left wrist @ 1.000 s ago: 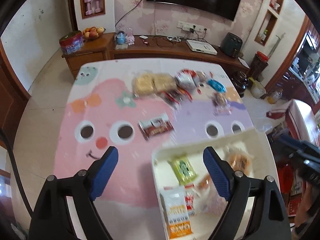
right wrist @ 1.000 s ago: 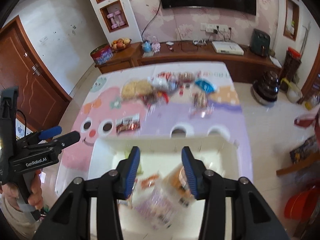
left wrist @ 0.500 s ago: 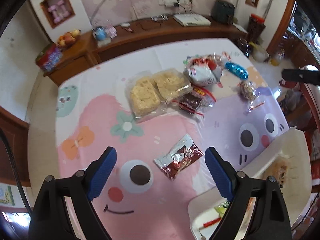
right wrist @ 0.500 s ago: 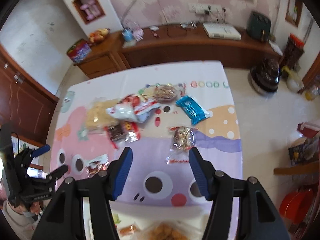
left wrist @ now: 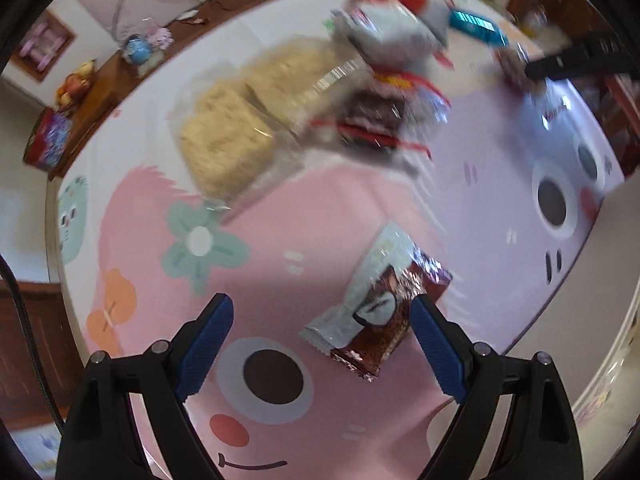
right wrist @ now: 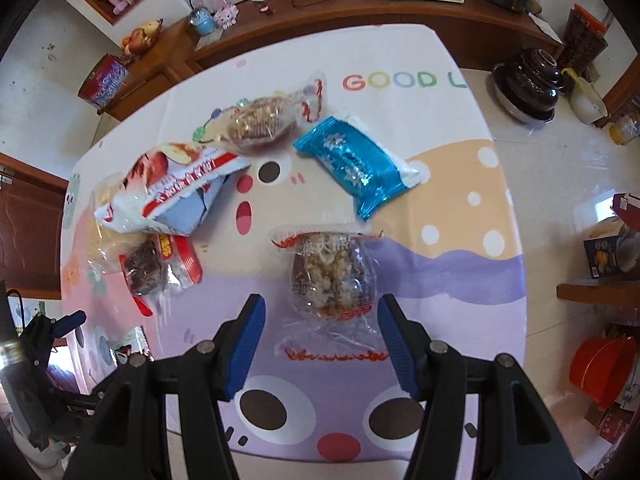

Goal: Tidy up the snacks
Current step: 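Grasp brown snowflake-print pack with left tool while right tool grasps clear nut bag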

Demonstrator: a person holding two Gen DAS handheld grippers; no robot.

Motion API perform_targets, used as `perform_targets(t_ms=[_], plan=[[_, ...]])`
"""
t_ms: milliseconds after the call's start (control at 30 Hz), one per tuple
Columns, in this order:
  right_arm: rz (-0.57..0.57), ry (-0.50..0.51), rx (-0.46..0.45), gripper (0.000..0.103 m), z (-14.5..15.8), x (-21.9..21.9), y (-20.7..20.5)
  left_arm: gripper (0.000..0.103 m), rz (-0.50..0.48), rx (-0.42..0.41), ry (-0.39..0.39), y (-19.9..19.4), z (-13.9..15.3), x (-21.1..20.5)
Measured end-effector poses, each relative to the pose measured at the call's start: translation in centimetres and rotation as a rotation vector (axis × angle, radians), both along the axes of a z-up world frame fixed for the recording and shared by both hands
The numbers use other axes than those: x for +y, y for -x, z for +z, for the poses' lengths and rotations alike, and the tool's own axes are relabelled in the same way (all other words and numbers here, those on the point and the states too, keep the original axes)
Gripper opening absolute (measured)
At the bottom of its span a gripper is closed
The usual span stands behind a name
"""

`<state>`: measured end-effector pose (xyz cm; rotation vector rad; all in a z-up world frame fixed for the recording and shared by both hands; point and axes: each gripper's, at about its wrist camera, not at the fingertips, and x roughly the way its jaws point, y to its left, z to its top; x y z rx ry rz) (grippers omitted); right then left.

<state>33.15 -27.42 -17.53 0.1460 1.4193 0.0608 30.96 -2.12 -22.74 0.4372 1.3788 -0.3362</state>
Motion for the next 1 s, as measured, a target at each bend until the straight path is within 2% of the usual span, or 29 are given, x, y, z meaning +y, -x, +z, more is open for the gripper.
perform_targets(t_ms=[133, 333, 433, 500, 567, 667, 800, 1000], plan=[[0.009, 0.016, 0.016, 0.059, -0.8, 0.5, -0.3, 0.089, -0.029, 0.042, 0.005, 0.2, -1.3, -0.6], [0.012, 0.051, 0.03, 0.059, -1.6, 0.8, -0.8, 0.09, 0.0, 0.056, 0.023, -0.1, -1.9, -0.4], [0.012, 0.067, 0.032, 0.059, -1.8, 0.9, -1.1, 0.076, 0.025, 0.083, 0.071, -0.3, -1.8, 0.2], [0.02, 0.078, 0.033, 0.059, -2.0, 1.1, -1.2, 0.054, 0.033, 0.077, 0.088, -0.2, -1.4, 0.4], [0.033, 0.097, 0.035, 0.059, -2.1, 1.4, -1.1, 0.04, 0.043, 0.063, 0.087, 0.0, -1.0, 0.6], [0.055, 0.175, 0.029, 0.048, -2.3, 2.1, -0.7, 0.036, 0.078, 0.042, 0.082, 0.3, -0.8, 0.9], [0.056, 0.165, 0.006, 0.036, -1.7, 2.2, 0.2, 0.034, 0.131, 0.011, 0.083, 0.8, -0.4, 1.1], [0.049, 0.091, -0.04, 0.035, -0.3, 1.9, 2.0, 0.033, 0.249, 0.004, 0.068, 1.1, 0.2, 3.0]])
